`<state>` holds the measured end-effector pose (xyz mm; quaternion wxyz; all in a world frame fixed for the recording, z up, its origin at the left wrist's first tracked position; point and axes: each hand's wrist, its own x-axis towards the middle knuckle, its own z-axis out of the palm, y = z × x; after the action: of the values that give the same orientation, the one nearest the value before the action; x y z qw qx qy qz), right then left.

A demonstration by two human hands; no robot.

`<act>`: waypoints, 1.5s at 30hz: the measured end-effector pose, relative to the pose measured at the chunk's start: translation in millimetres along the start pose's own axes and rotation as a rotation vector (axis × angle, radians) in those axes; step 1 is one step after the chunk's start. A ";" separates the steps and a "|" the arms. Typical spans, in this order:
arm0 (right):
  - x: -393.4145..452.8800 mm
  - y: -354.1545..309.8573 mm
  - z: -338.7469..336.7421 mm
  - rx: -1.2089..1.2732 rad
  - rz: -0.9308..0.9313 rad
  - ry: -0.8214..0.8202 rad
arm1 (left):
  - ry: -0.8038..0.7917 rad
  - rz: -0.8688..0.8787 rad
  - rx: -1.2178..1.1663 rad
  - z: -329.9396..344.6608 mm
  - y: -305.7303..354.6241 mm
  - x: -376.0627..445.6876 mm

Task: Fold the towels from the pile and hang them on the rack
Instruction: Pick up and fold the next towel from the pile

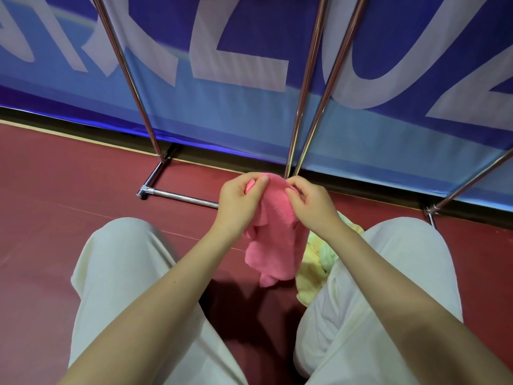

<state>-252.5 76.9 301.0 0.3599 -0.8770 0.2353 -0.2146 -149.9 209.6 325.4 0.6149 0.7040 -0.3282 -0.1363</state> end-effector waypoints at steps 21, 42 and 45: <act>2.1 37.0 10.1 -0.141 0.296 -0.110 | 0.617 -0.165 -0.443 -85.0 -2.0 36.5; -5.8 -13.0 -18.8 0.498 0.178 0.122 | 0.355 -0.430 -0.293 -14.8 -20.7 16.0; -0.8 -17.9 -13.2 0.522 0.151 0.081 | 0.216 -0.366 -0.249 8.3 -17.8 9.0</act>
<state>-255.8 81.6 322.6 0.5791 -0.7252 0.2510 -0.2752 -142.9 198.0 308.5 0.6935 0.6810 -0.1084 -0.2090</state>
